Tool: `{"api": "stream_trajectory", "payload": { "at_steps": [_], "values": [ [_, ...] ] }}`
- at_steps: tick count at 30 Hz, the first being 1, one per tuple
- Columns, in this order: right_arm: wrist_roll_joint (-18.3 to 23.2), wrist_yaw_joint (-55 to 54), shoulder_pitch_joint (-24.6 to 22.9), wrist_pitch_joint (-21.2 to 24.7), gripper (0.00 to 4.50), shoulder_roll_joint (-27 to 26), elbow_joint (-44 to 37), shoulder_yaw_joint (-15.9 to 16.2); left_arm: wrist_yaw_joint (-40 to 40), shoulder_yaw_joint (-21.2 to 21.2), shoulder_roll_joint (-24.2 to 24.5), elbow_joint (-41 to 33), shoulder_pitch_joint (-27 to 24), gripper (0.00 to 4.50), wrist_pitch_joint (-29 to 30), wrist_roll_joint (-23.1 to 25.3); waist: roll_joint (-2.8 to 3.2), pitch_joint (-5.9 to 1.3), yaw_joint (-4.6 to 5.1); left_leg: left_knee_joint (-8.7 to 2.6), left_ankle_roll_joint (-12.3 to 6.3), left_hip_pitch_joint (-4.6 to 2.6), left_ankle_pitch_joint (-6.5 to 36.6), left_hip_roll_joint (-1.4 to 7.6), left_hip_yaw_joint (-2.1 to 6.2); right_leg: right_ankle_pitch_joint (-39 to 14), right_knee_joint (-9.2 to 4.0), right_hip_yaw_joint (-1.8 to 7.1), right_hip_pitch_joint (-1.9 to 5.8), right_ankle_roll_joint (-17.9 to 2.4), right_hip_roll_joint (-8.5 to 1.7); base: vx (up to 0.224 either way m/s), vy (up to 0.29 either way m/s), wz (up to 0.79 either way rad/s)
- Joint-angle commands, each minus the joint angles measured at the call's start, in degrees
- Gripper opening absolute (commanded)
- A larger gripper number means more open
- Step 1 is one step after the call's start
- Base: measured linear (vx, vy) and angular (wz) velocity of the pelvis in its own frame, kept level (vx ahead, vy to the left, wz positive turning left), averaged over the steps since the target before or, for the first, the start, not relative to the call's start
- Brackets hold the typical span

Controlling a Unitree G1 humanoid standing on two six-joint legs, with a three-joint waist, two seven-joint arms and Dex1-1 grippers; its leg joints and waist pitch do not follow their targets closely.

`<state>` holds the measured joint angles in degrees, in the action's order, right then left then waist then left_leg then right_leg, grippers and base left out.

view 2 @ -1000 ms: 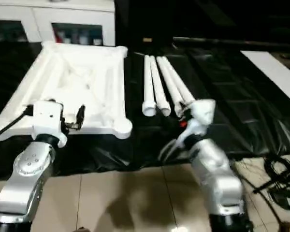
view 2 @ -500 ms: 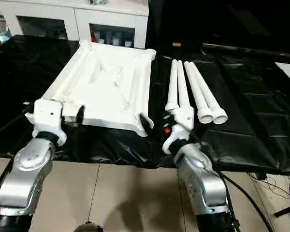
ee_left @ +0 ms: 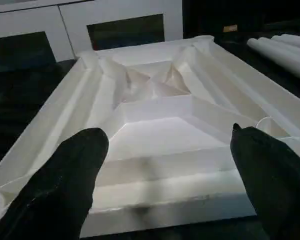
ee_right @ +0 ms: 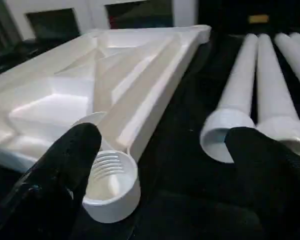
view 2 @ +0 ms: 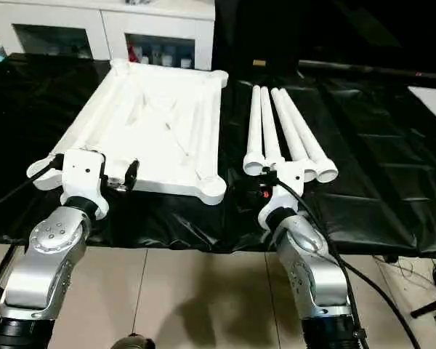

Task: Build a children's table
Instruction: Move to table

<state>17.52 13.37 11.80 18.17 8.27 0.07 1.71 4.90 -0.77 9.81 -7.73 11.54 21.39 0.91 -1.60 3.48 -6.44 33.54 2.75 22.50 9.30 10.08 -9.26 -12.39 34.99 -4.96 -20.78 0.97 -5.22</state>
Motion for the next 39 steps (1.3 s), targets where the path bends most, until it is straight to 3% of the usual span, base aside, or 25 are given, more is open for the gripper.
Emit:
{"api": "stream_trajectory", "payload": {
  "at_steps": [1,2,4,6,7,10,11,13,16,17,18,19,20,21,22,23,24,25,27,30,31,33,36,37,39],
  "values": [
    [-0.8,1.6,-0.2,-0.9,4.5,0.5,-1.4,1.0,0.3,0.1,-0.5,-0.6,-0.2,4.48,0.4,-0.2,0.91,-3.73,-0.43,-5.44,-1.87,-0.03,24.3,2.19,2.33,-21.0,-5.88,0.63,4.29,-4.5,-4.69,0.0,0.0,0.0],
    [-0.9,1.9,-0.3,-0.7,4.5,0.6,-1.6,1.4,0.3,0.0,-0.5,-0.8,-0.4,4.48,0.4,-0.1,0.61,-3.19,-0.08,-4.96,-4.58,1.96,24.0,0.98,2.93,-27.6,-7.53,-0.92,6.58,-2.9,-5.75,0.0,0.0,0.0],
    [-1.1,2.2,-0.4,-0.4,4.5,0.5,-1.8,1.7,0.1,0.1,-0.6,-1.1,-0.6,4.48,0.5,-0.2,1.37,-3.01,-0.11,-4.31,-5.92,1.26,21.2,0.86,3.28,-30.5,-9.11,-2.44,7.68,-3.9,-6.26,0.047,-0.001,0.44],
    [-1.1,2.6,-0.2,-0.1,4.5,0.5,-1.8,1.8,0.0,0.2,-0.6,-1.2,-0.7,4.48,0.6,-0.2,1.95,-2.9,0.23,-4.95,-6.5,0.73,21.0,0.83,4.13,-27.8,-8.92,-3.92,8.67,-5.2,-4.53,0.075,0.002,0.53],
    [-1.0,3.0,0.1,0.5,4.5,0.4,-1.5,1.9,-0.2,0.2,-0.6,-1.4,-0.8,4.48,0.7,-0.3,1.99,-2.6,2.19,-5.91,-3.1,-5.43,28.0,5.02,5.12,-22.8,-6.31,-2.11,3.89,-7.3,-1.68,0.127,-0.005,0.42],
    [-1.2,3.4,0.4,0.6,4.5,0.6,-1.0,2.2,-0.3,0.3,-0.7,-1.6,-0.8,4.48,1.0,-0.2,1.47,-3.12,2.76,-6.71,-4.08,-7.87,29.6,6.02,6.62,-8.6,-2.26,-0.43,1.88,-8.7,-0.91,0.129,-0.005,0.24],
    [-1.0,3.7,0.5,0.4,4.5,0.6,-0.9,2.2,-0.4,0.5,-0.8,-1.6,-0.8,4.48,0.9,-0.3,1.0,-3.24,2.52,-5.82,-8.23,-7.27,24.0,4.68,5.33,-3.3,-2.76,0.56,2.18,-9.2,-1.99,0.117,-0.008,0.1],
    [-1.1,3.8,0.5,0.2,4.5,0.6,-0.8,2.2,-0.4,0.6,-0.9,-1.6,-0.8,4.48,0.9,-0.3,-0.11,-4.48,0.02,-2.1,-11.39,0.45,6.8,0.18,1.09,5.3,-5.44,2.88,9.39,-9.0,-4.79,0.091,-0.026,0.05],
    [-1.9,2.6,0.6,0.5,4.5,0.6,-0.6,1.9,-0.4,0.7,-1.0,-2.0,-1.0,4.48,0.9,-0.2,0.06,-5.14,-0.19,-1.86,-10.55,0.86,-0.2,0.44,1.3,8.3,-4.35,1.78,9.84,-6.4,-2.8,0.084,-0.027,0.03],
    [-1.8,2.7,0.5,0.0,4.5,0.5,-0.6,1.5,-0.3,0.6,-0.9,-2.1,-1.0,4.48,0.9,-0.2,0.8,-5.52,0.44,-2.13,-11.55,-1.44,-3.9,1.04,2.15,10.1,-3.01,0.56,8.67,-5.7,-0.84,0.087,-0.025,0.03],
    [-1.5,2.7,0.2,-0.1,4.5,0.5,-1.0,1.2,0.1,0.4,-0.7,-2.0,-1.0,4.48,0.8,-0.2,1.28,-5.84,1.81,-1.87,-17.49,-5.5,-10.7,2.64,4.78,9.7,-0.47,-0.47,5.51,-4.9,0.9,0.095,-0.032,0.05],
    [-1.5,2.4,-0.1,0.2,4.5,0.6,-1.5,1.0,0.4,0.2,-0.5,-2.1,-1.1,4.48,0.7,-0.1,1.7,-5.9,3.16,-1.42,-26.08,-10.82,-15.1,5.99,8.29,-0.6,1.78,-0.41,-0.58,-4.1,0.43,0.073,-0.059,0.03],
    [-1.4,2.1,-0.3,0.4,4.5,0.6,-1.9,0.8,0.7,0.1,-0.4,-2.1,-1.1,4.48,0.6,-0.1,1.12,-5.85,3.99,-1.62,-29.62,-11.39,-17.5,7.61,9.69,-4.3,2.68,0.55,-2.05,-3.1,-0.52,0.073,-0.059,0.03],
    [-1.4,2.0,-0.5,0.5,4.5,0.6,-2.1,0.8,0.9,0.0,-0.3,-2.1,-1.1,4.48,0.5,-0.1,1.25,-5.33,3.27,-0.63,-25.78,-12.27,-16.7,9.46,6.27,-6.2,2.37,2.93,-4.33,-2.9,-2.16,0.003,-0.084,-0.05],
    [-0.9,1.8,-1.5,0.9,4.5,0.8,-3.7,0.2,2.1,-0.7,0.1,-2.2,-1.4,4.48,0.3,-0.1,-1.24,-4.37,2.65,-0.56,-18.57,-8.19,-12.0,6.77,1.87,3.0,0.07,4.38,-2.52,-4.5,-3.03,-0.085,-0.101,-0.35],
    [-0.8,1.5,-2.1,1.0,4.5,0.9,-4.6,-0.1,2.9,-1.1,0.3,-2.3,-1.6,4.48,0.2,-0.1,-3.01,-3.17,-0.06,1.77,-9.11,-3.19,0.8,-0.96,-3.25,3.8,-3.61,9.87,1.66,-8.9,-2.3,-0.085,-0.101,-0.35],
    [-0.8,1.4,-2.3,1.0,4.5,0.9,-4.9,-0.3,3.1,-1.3,0.4,-2.3,-1.6,4.48,0.1,-0.1,-2.69,-3.68,-1.41,2.38,-4.86,-1.46,3.9,-0.99,-1.88,4.6,-3.63,12.51,4.01,-10.3,-4.15,-0.04,-0.082,-0.53],
    [-1.1,1.2,-2.8,1.1,4.5,1.0,-5.4,-0.6,3.6,-1.6,0.6,-2.4,-1.8,4.48,0.1,-0.2,-1.72,-4.58,-2.06,-0.82,-3.07,0.47,-2.8,0.94,0.97,18.6,-0.35,8.78,5.04,-6.7,-4.83,0.021,-0.069,-0.44],
    [-1.2,1.4,-2.9,1.5,4.5,1.2,-5.5,-0.7,3.8,-1.6,0.7,-2.4,-1.8,4.48,0.1,-0.5,-1.04,-4.92,-0.54,-0.7,-0.71,-1.26,-5.9,0.67,1.03,29.0,0.45,6.83,2.64,-4.1,-1.52,-0.009,-0.067,-0.32],
    [-1.9,1.9,-2.6,1.8,4.5,1.6,-5.1,-0.4,3.6,-1.4,0.8,-2.1,-1.5,4.48,0.3,-0.8,-0.5,-4.21,0.34,-1.87,2.24,-1.93,4.9,1.21,1.34,15.4,-0.96,6.25,2.19,-5.2,-1.15,-0.069,-0.029,0.01],
    [-2.0,2.0,-2.5,1.8,4.5,1.6,-5.0,-0.3,3.5,-1.3,0.8,-2.0,-1.5,4.48,0.3,-0.8,-0.42,-3.39,0.7,-2.72,3.43,-2.47,12.7,1.7,1.37,-0.6,-2.11,6.14,1.55,-7.1,-1.18,-0.087,0.002,0.05],
    [-2.3,2.2,-2.4,1.7,4.5,1.8,-5.0,0.0,3.5,-1.1,0.7,-1.9,-1.4,4.48,0.4,-0.9,-0.17,-2.9,0.84,-3.41,3.99,-2.87,19.1,2.15,1.45,-14.9,-3.26,6.1,0.88,-7.4,-1.38,-0.115,0.01,0.04],
    [-4.0,3.3,-1.7,0.7,4.5,2.7,-4.8,1.7,3.4,-0.3,0.5,-1.8,-1.1,4.48,1.2,-1.0,-0.26,-2.57,0.8,-3.65,4.47,-3.05,22.9,2.18,1.51,-23.2,-4.13,6.13,-0.01,-6.1,-1.5,-0.055,0.01,0.02],
    [-5.0,3.5,-1.4,0.4,4.5,3.0,-4.4,2.4,3.1,0.0,0.5,-1.8,-1.0,4.48,1.4,-1.0,0.32,-2.52,0.25,-4.94,0.6,-0.37,25.8,0.97,3.77,-32.0,-4.86,2.88,2.46,-4.2,-3.43,-0.071,0.019,0.22],
    [-5.6,4.0,-1.0,0.4,4.5,3.1,-3.8,3.3,2.9,0.5,0.4,-1.8,-0.9,4.48,1.6,-1.3,0.09,-2.66,0.7,-4.01,-1.82,0.76,23.0,0.31,4.78,-36.5,-6.51,0.57,4.54,-4.4,-5.6,-0.058,0.019,0.31]
  ]
}}
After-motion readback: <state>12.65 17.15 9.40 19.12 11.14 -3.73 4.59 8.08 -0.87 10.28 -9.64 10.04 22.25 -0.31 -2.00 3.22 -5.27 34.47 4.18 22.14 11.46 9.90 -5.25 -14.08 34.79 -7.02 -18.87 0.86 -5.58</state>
